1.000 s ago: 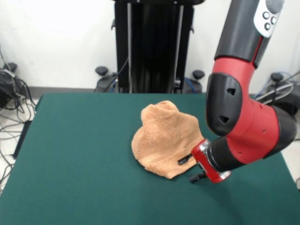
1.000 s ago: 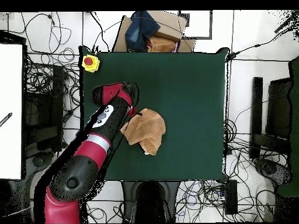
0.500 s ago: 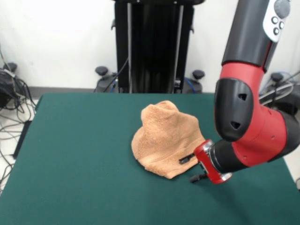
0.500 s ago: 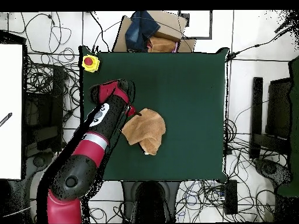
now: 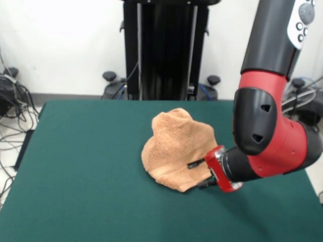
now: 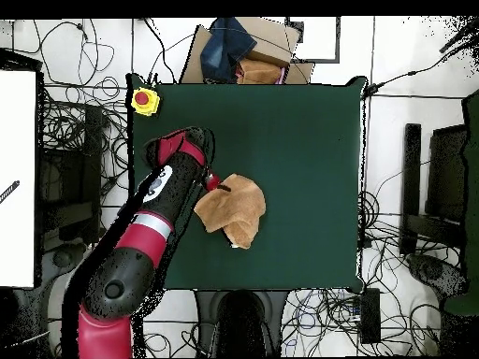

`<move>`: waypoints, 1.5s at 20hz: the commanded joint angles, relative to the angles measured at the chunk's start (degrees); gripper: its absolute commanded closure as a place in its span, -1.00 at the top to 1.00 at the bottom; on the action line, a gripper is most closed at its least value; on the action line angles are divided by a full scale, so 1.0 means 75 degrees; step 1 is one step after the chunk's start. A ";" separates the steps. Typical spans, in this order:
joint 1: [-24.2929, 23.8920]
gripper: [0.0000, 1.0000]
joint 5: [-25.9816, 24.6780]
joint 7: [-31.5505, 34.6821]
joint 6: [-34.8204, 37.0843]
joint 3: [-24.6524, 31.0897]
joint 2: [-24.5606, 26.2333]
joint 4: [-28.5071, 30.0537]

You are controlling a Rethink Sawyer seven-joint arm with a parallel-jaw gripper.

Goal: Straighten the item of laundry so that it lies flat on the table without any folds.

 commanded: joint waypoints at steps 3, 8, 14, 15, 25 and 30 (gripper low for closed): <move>-0.0067 1.00 -0.0881 0.0423 0.0545 0.0335 -0.0235 0.0897; -0.0158 1.00 -0.0923 0.0839 0.0140 0.0533 -0.0025 0.0763; -0.0294 1.00 -0.0748 0.1317 -0.0055 0.0603 0.0221 0.0364; -0.0300 1.00 -0.0731 0.1312 -0.0053 0.0621 0.0196 0.0361; -0.0243 1.00 -0.0309 0.2341 -0.0986 0.0881 0.0437 0.0420; -0.0109 1.00 0.0038 0.3165 -0.2060 0.1112 0.0453 0.0773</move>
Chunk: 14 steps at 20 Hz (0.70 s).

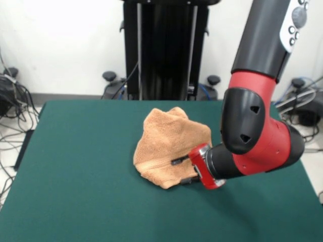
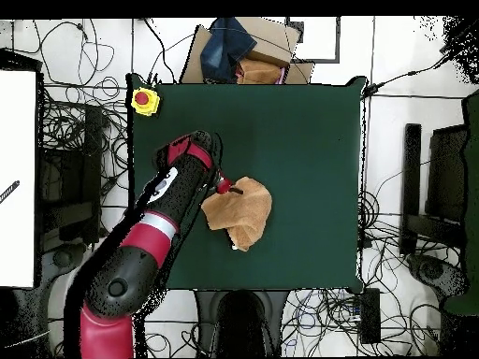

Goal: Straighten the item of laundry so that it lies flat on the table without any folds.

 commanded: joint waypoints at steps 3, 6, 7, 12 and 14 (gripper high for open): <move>-0.0072 1.00 0.0760 0.3075 -0.1957 0.1211 0.0383 0.0623; -0.0134 1.00 0.0854 0.3092 -0.2367 0.1398 0.0374 0.0659; -0.0152 1.00 0.0861 0.3074 -0.2406 0.1435 0.0352 0.0671; -0.0277 1.00 0.0709 0.2543 -0.1185 0.1220 0.0409 0.0336; -0.0310 1.00 0.0471 0.2128 -0.0421 0.0921 0.0445 0.0123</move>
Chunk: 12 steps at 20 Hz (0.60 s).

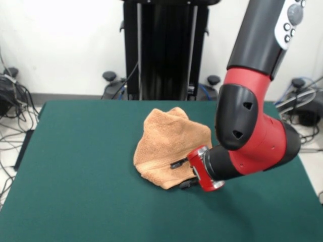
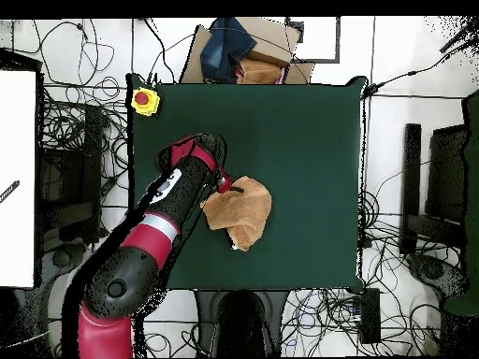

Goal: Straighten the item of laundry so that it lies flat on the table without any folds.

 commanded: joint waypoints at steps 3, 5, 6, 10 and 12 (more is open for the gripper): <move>-0.0368 1.00 0.0128 0.1137 0.0491 0.0695 0.0567 -0.0279; -0.0389 1.00 0.0101 0.1105 0.0565 0.0659 0.0649 -0.0381; -0.0370 1.00 0.0099 0.1101 0.0591 0.0675 0.0682 -0.0389; -0.0413 1.00 0.0056 0.1027 0.0703 0.0646 0.0768 -0.0521; -0.0413 1.00 -0.0004 0.1005 0.0684 0.0609 0.0784 -0.0546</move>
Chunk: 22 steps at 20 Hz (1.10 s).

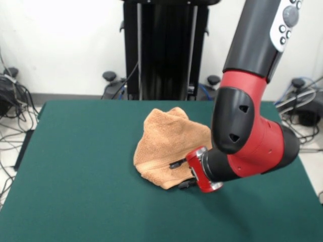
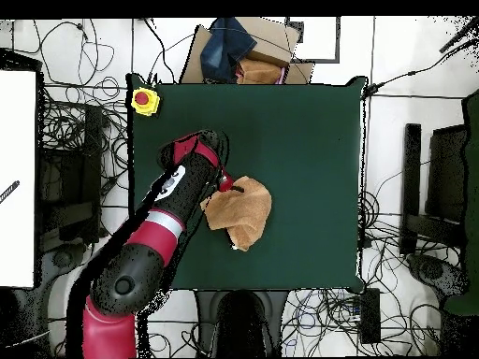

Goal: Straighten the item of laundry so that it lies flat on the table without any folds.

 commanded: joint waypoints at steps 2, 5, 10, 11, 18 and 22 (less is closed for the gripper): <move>-0.0229 1.00 -0.0034 0.0968 0.0345 0.0622 0.0729 -0.0272; -0.0244 1.00 -0.0015 0.1029 0.0223 0.0674 0.0756 -0.0260; -0.0317 1.00 -0.0023 0.0966 0.0263 0.0670 0.0824 -0.0331; -0.0323 1.00 -0.0024 0.0965 0.0266 0.0673 0.0835 -0.0334; -0.0363 1.00 -0.0192 0.0527 0.0417 0.0727 0.0919 -0.0350; -0.0410 1.00 -0.0256 0.0549 0.0224 0.0728 0.1014 -0.0382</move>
